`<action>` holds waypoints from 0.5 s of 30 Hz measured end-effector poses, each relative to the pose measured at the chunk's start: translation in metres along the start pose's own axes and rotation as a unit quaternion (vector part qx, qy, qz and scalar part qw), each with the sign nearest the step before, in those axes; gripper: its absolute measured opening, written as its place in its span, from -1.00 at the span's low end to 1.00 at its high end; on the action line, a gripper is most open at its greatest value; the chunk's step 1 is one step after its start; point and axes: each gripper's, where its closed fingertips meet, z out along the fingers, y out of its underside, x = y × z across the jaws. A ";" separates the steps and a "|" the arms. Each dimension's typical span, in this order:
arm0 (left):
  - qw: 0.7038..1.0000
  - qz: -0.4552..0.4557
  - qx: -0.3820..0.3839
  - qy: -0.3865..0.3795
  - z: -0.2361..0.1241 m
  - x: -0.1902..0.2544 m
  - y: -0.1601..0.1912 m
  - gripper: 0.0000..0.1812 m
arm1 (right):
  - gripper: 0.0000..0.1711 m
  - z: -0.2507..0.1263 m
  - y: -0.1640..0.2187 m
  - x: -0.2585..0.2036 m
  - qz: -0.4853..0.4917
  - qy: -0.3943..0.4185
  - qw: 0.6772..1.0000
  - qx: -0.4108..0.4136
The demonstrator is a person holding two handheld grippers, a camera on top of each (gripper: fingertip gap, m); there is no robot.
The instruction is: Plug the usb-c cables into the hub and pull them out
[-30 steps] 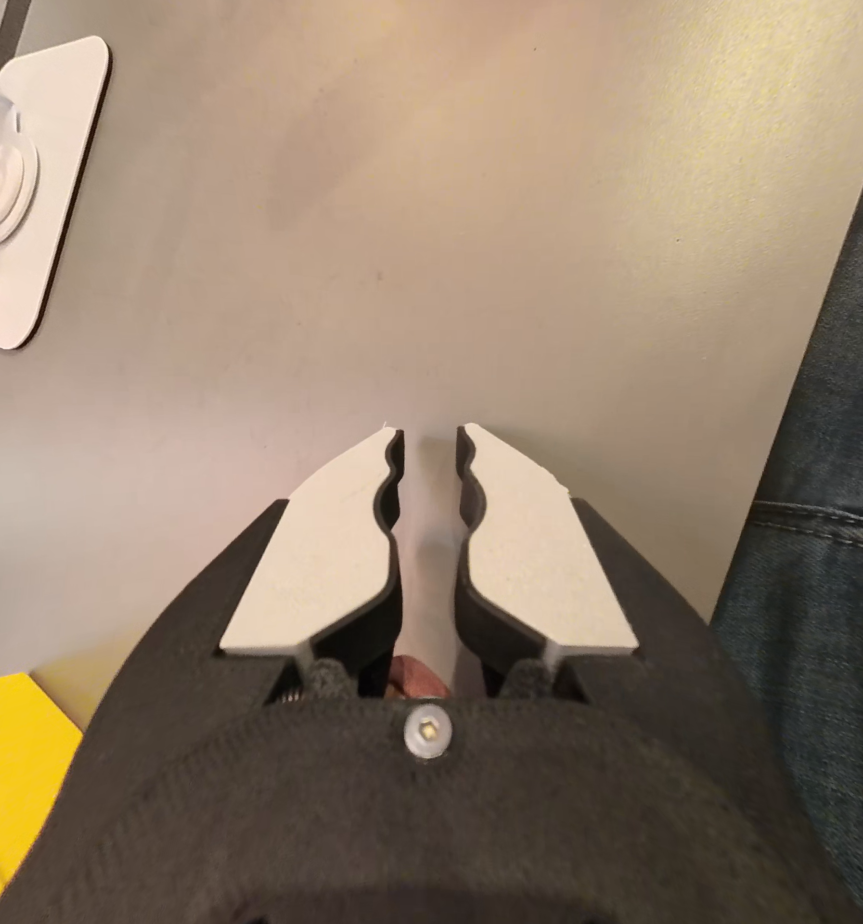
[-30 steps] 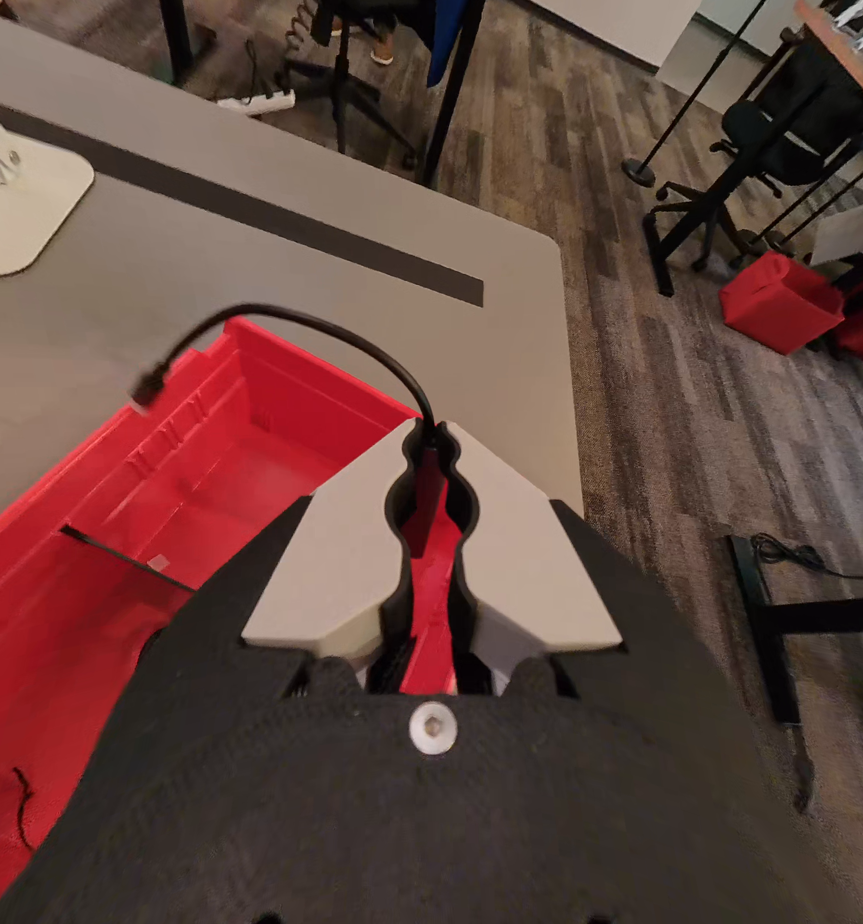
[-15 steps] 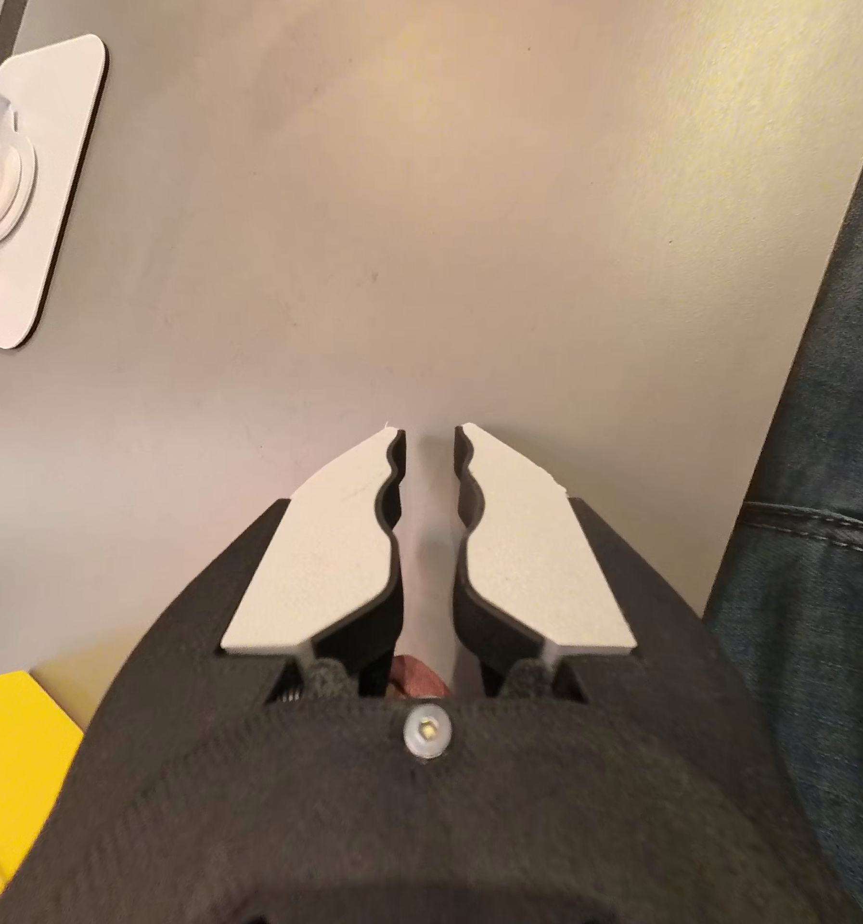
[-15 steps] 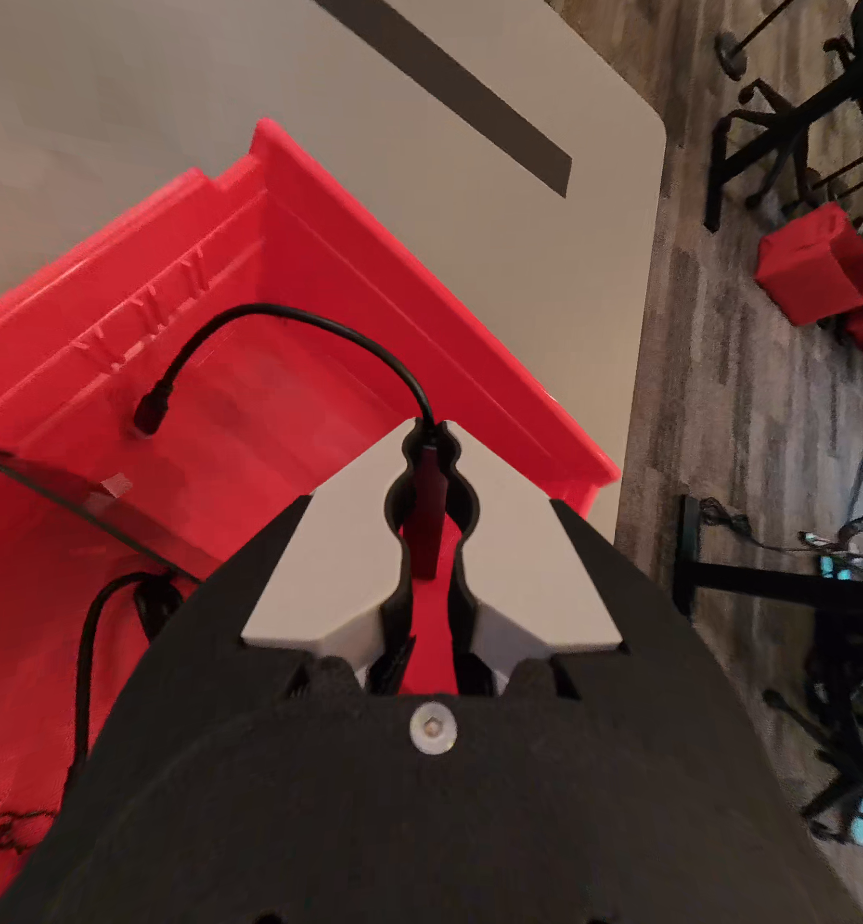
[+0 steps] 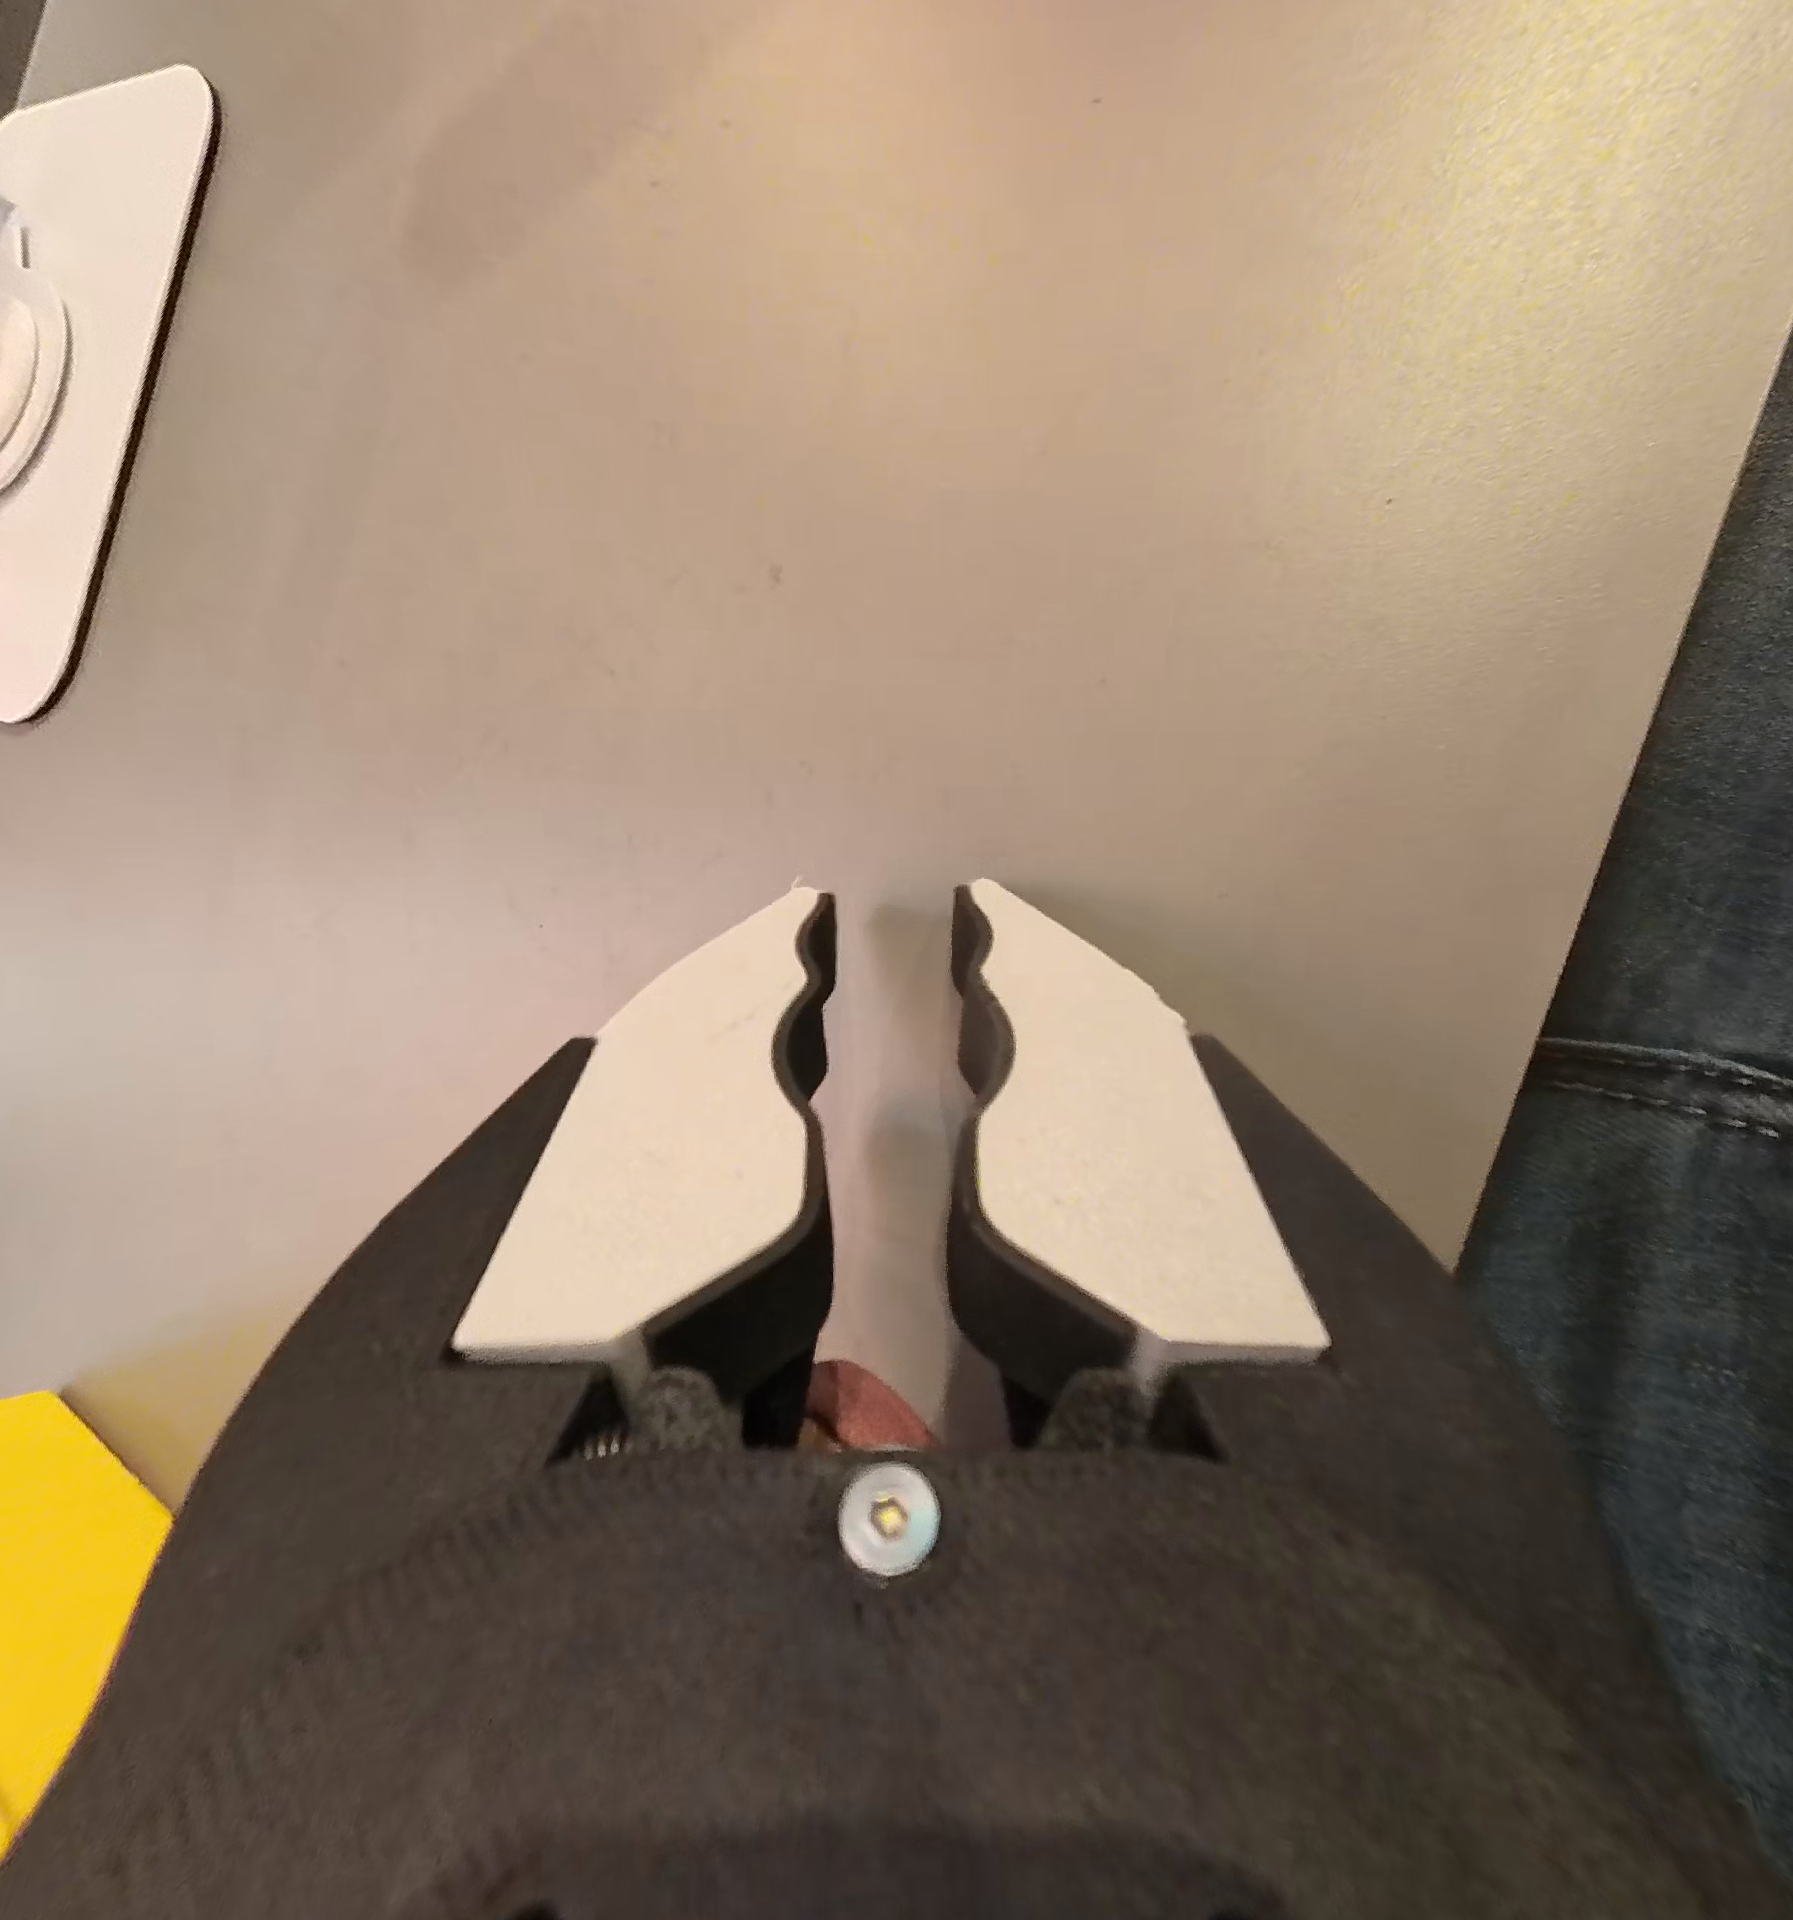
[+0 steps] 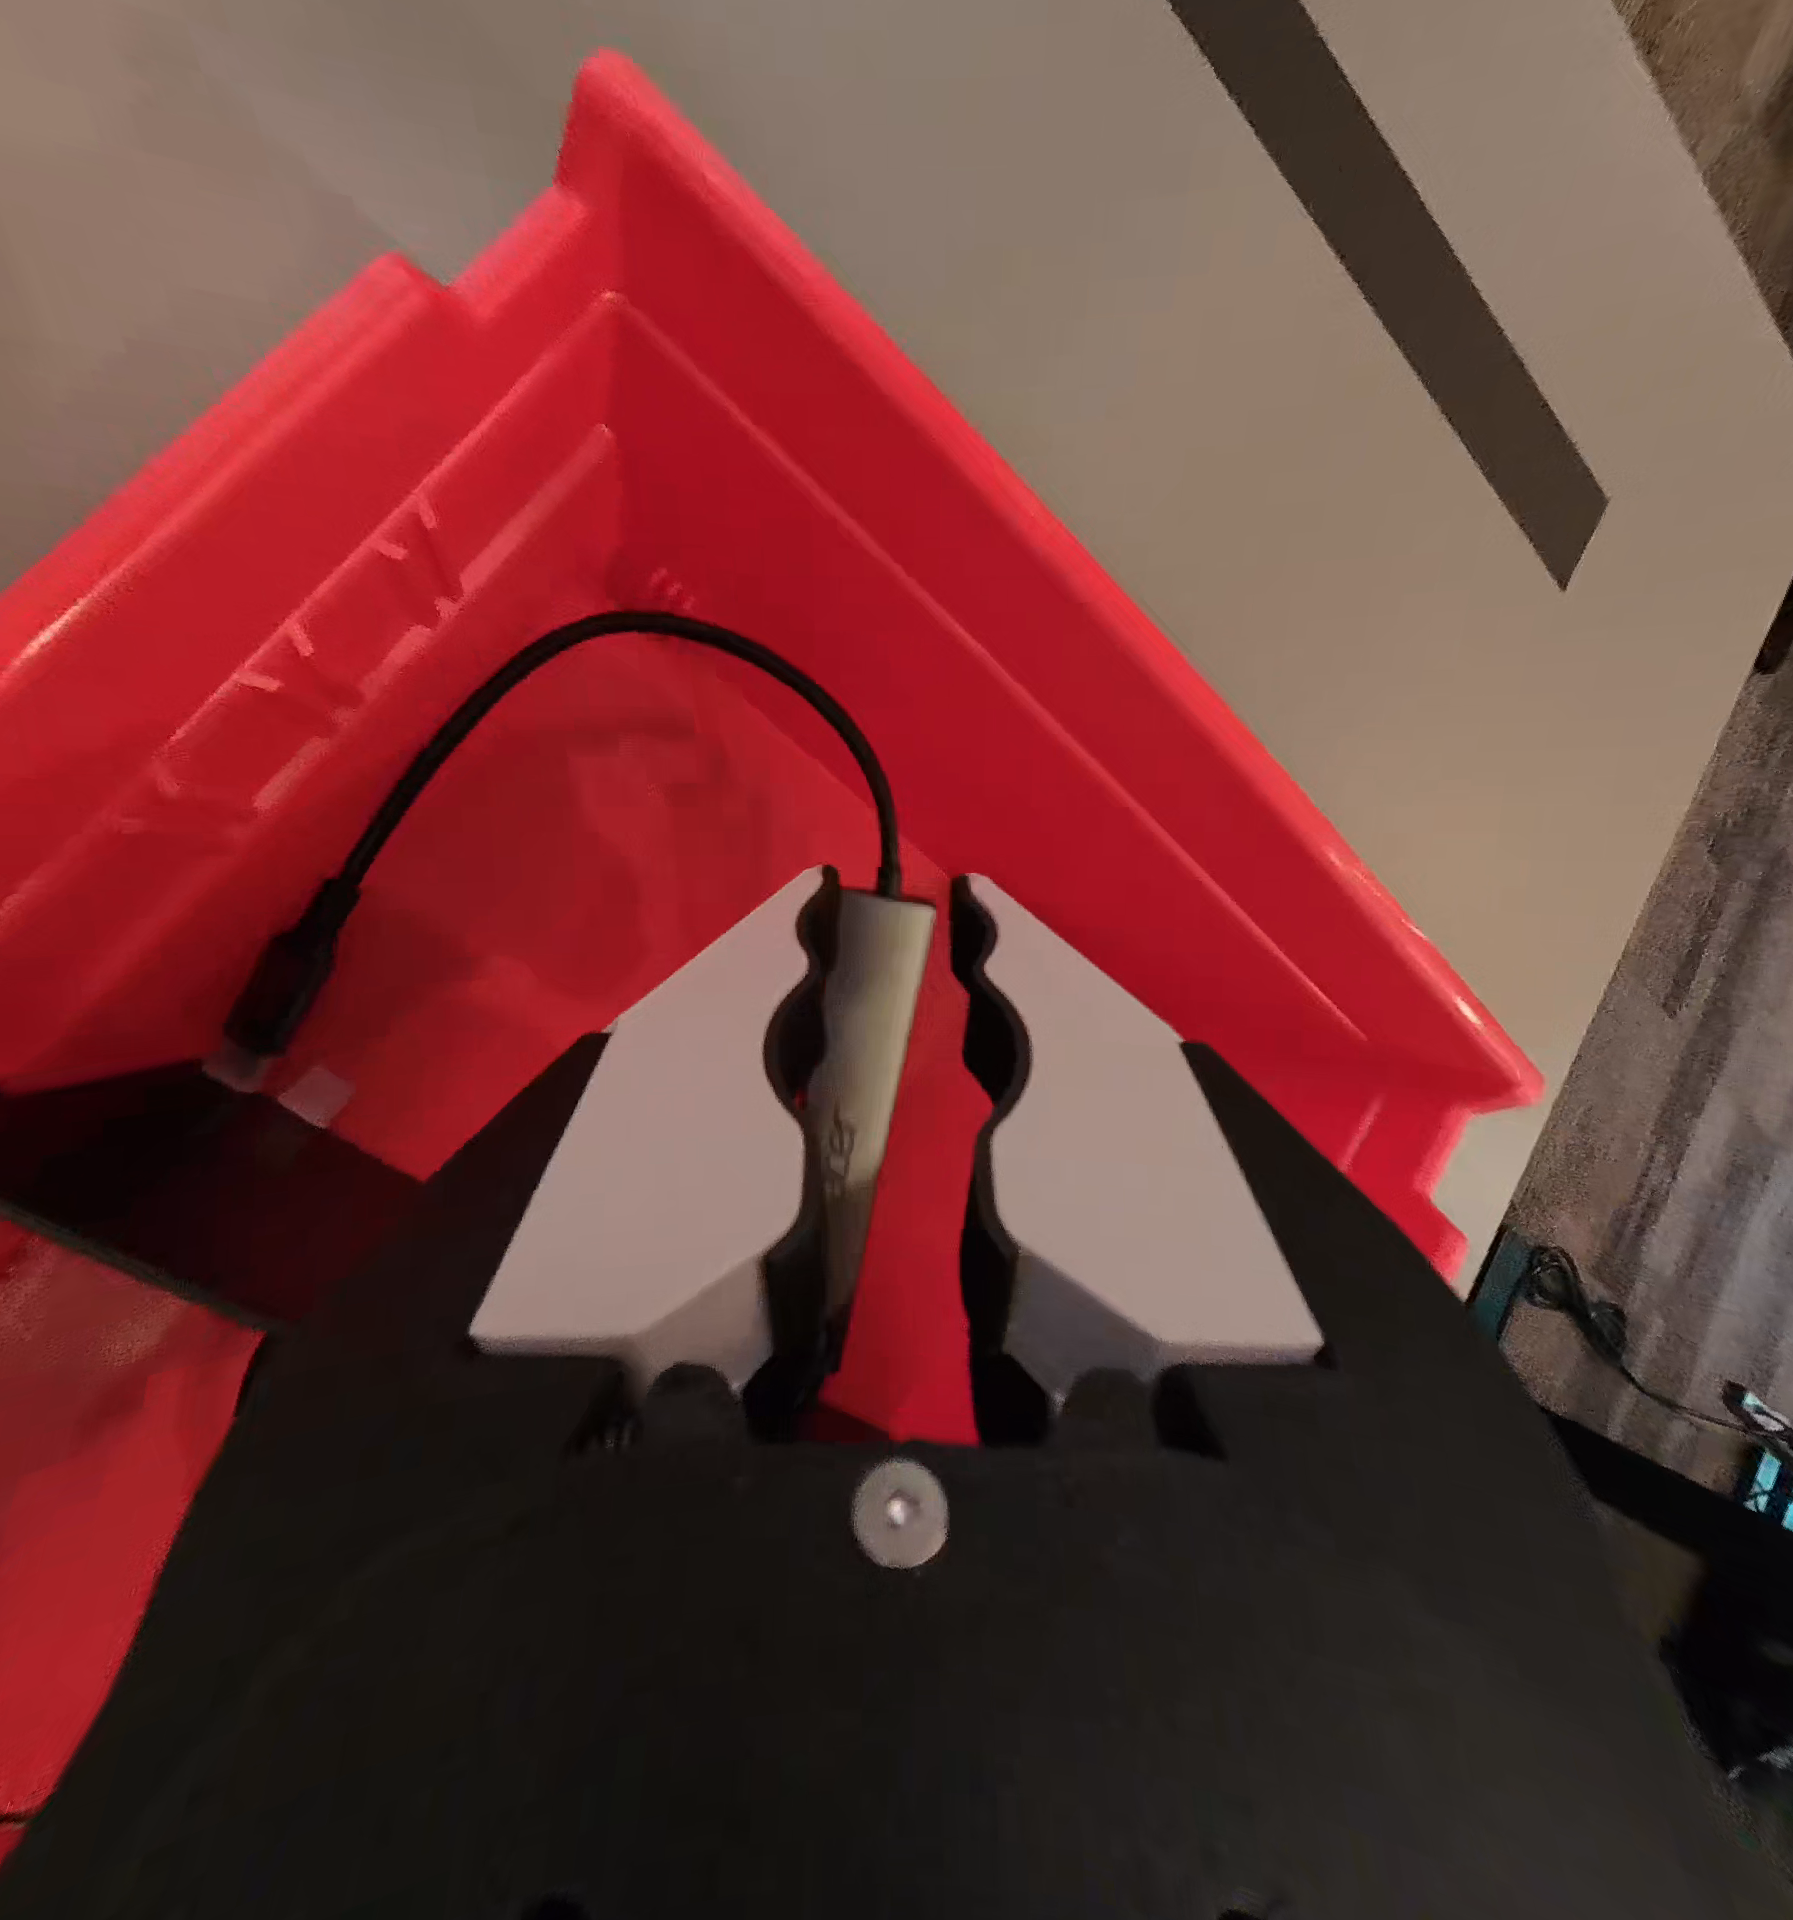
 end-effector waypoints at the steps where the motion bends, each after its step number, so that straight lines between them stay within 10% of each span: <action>1: 1.000 0.001 -0.001 -0.001 0.000 0.000 0.000 -0.75 | -0.69 -0.003 -0.001 0.000 -0.003 0.000 1.000 0.003; 10: 0.999 -0.015 0.011 -0.042 -0.026 -0.032 -0.010 -0.59 | -0.27 -0.031 -0.022 -0.005 0.043 -0.035 0.996 0.066; 15: 0.987 -0.043 0.036 -0.148 -0.085 -0.099 -0.012 -0.60 | -0.35 -0.067 -0.040 0.000 0.042 0.018 0.991 0.128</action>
